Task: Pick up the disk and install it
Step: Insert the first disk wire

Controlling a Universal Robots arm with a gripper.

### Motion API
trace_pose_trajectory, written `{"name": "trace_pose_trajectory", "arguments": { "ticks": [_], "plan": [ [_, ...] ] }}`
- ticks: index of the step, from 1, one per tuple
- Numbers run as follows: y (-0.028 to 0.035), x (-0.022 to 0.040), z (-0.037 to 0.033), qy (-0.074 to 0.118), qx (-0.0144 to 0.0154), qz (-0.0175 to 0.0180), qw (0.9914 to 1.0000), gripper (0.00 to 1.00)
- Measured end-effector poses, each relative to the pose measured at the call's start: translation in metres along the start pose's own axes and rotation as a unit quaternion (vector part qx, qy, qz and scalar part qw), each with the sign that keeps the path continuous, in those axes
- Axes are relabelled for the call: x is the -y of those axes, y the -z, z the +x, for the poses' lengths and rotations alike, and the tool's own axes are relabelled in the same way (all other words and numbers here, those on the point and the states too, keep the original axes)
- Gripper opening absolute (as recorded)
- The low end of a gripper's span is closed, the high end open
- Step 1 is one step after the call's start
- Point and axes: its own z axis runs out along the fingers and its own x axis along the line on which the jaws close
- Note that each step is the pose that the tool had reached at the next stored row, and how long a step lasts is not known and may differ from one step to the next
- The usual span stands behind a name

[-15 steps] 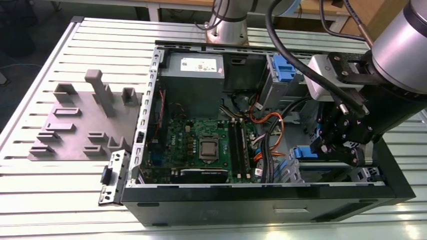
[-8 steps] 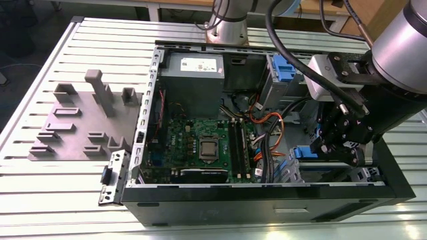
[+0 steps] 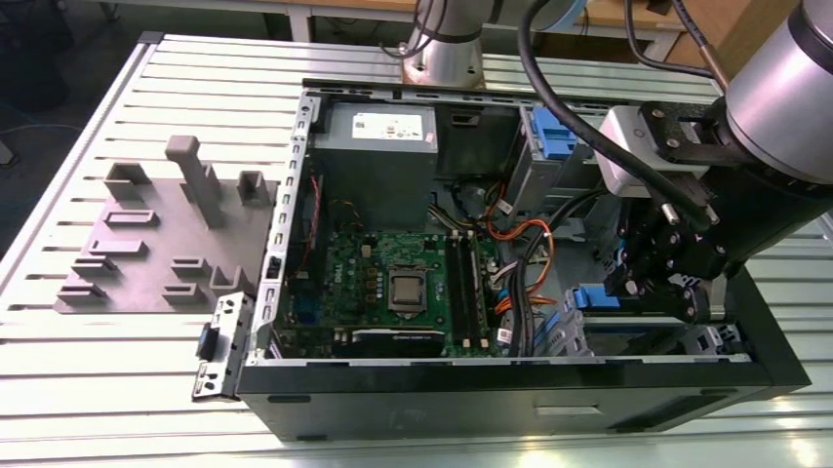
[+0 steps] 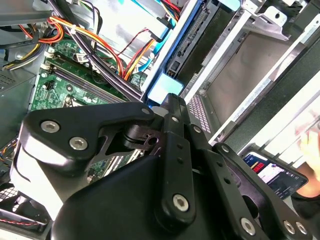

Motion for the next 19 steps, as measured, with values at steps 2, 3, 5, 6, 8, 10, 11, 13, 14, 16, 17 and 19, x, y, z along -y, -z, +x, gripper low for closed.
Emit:
{"name": "trace_pose_trajectory", "arguments": {
  "ticks": [2,3,5,6,8,10,11,13,14,16,17,19],
  "plan": [
    [0.0000,0.0000,0.0000,0.000,0.0000,0.0000,1.00000,0.11],
    [0.0000,0.0000,0.0000,0.000,0.0000,0.0000,1.00000,0.11],
    [0.0000,0.0000,0.0000,0.000,0.0001,0.0000,1.00000,0.11],
    [0.0000,0.0000,0.0000,0.000,0.0001,0.0000,1.00000,0.11],
    [0.0000,0.0000,0.0000,0.000,0.0001,0.0000,1.00000,0.11],
    [0.0005,0.0000,0.0001,0.000,0.0001,0.0000,1.00000,0.11],
    [0.0016,0.0000,-0.0001,0.000,0.0000,0.0000,1.00000,0.11],
    [0.0059,0.0000,-0.0007,0.000,0.0001,0.0003,1.00000,0.11],
    [0.0077,0.0000,-0.0009,0.000,0.0001,0.0003,1.00000,0.11],
    [0.0103,-0.0001,-0.0013,0.000,0.0001,0.0004,1.00000,0.11],
    [0.0110,-0.0001,-0.0018,0.000,0.0002,0.0004,1.00000,0.11],
    [0.0111,-0.0001,-0.0033,0.000,0.0001,0.0004,1.00000,0.11]
  ]
}}
